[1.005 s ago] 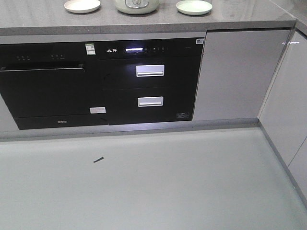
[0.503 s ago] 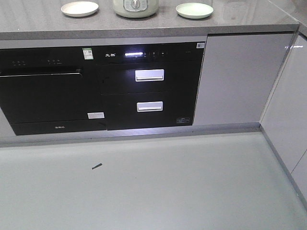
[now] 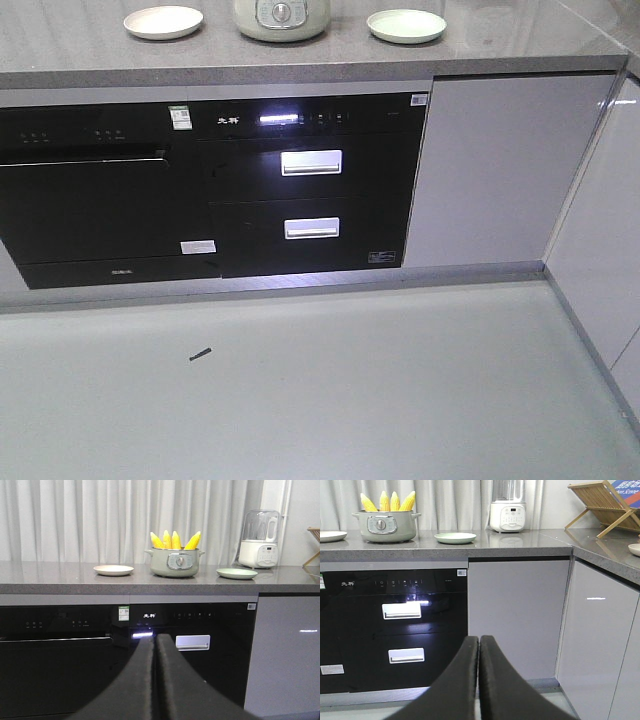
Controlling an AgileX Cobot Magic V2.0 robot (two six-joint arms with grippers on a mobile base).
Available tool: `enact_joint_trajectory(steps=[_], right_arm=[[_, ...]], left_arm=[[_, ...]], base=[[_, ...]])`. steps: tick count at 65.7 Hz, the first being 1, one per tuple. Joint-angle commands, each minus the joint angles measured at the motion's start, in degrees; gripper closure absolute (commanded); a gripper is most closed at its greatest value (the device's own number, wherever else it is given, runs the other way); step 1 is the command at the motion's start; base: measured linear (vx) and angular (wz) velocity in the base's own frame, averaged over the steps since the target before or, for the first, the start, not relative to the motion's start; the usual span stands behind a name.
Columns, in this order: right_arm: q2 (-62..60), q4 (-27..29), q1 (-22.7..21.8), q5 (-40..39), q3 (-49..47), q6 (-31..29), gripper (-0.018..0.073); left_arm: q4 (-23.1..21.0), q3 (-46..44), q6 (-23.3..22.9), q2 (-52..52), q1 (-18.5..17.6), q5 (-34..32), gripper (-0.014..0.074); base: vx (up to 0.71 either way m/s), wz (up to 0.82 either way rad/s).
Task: Distribute corn equally
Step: 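Drive the base forward toward the counter with the pot and plates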
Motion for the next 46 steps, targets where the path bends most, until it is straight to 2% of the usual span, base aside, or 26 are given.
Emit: enact_joint_trajectory(steps=[1,46], right_arm=[[-0.06,-0.29,0.02,-4.58,0.57,-0.53,0.056],[-0.06,-0.29,0.02,-4.5,0.57,-0.53,0.056]], left_arm=[[-0.38,0.81,-0.44,-0.93,0.08,-4.56,0.0603],[-0.38,0.81,-0.44,-0.93,0.08,-4.56,0.0603]], base=[[0.03,0.0],[0.04,0.0]])
